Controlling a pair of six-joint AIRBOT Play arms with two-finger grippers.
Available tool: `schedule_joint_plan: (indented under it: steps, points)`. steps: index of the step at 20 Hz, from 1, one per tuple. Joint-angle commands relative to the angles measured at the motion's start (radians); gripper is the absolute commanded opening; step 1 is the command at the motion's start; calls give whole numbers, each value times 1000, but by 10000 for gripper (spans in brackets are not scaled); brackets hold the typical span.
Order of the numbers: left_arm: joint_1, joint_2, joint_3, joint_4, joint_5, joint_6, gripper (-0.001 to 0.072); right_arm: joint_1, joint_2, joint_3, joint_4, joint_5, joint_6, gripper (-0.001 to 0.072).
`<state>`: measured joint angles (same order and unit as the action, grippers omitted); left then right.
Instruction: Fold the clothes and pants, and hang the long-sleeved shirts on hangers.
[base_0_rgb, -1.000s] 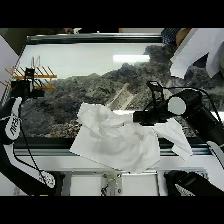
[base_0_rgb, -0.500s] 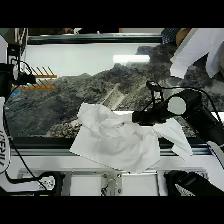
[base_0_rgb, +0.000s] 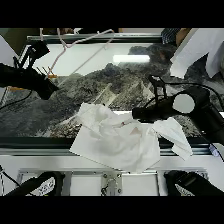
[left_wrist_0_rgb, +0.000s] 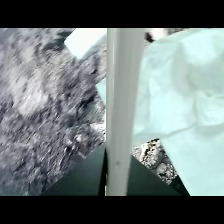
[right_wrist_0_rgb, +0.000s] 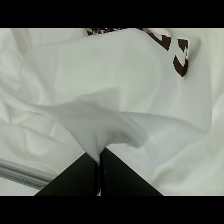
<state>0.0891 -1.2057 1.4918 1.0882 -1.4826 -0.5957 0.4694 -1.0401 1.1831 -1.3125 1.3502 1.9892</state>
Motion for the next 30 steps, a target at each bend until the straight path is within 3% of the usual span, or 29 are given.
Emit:
schedule_joint_plan:
  steps: [1, 3, 6, 8, 14, 16, 22, 30]
  points:
    - [0, 20, 0, -121, -63, 143, 15, 0, 20, 17, 0, 0, 14, 22]
    - [3, 20, -8, -120, -71, 171, 15, 0, 31, 18, 0, 0, 27, 22]
    - [30, 20, -68, -122, -228, 449, 13, 0, 37, 20, 7, 19, 27, 21]
    - [61, 20, -140, -121, -309, 537, 13, 0, 37, 20, 7, 43, 27, 22]
    - [108, 35, -374, -122, -349, 548, 13, -8, 36, 22, -6, 48, 28, 21]
    - [106, 64, -433, -121, -346, 599, 13, -35, 36, 22, -11, 63, 39, 22]
    - [102, 119, -517, -121, -274, 625, 13, -113, 36, 47, -12, 102, 22, 21]
    - [-32, 32, -522, -120, -175, 621, 13, -113, 37, 86, -12, 149, -24, 22]
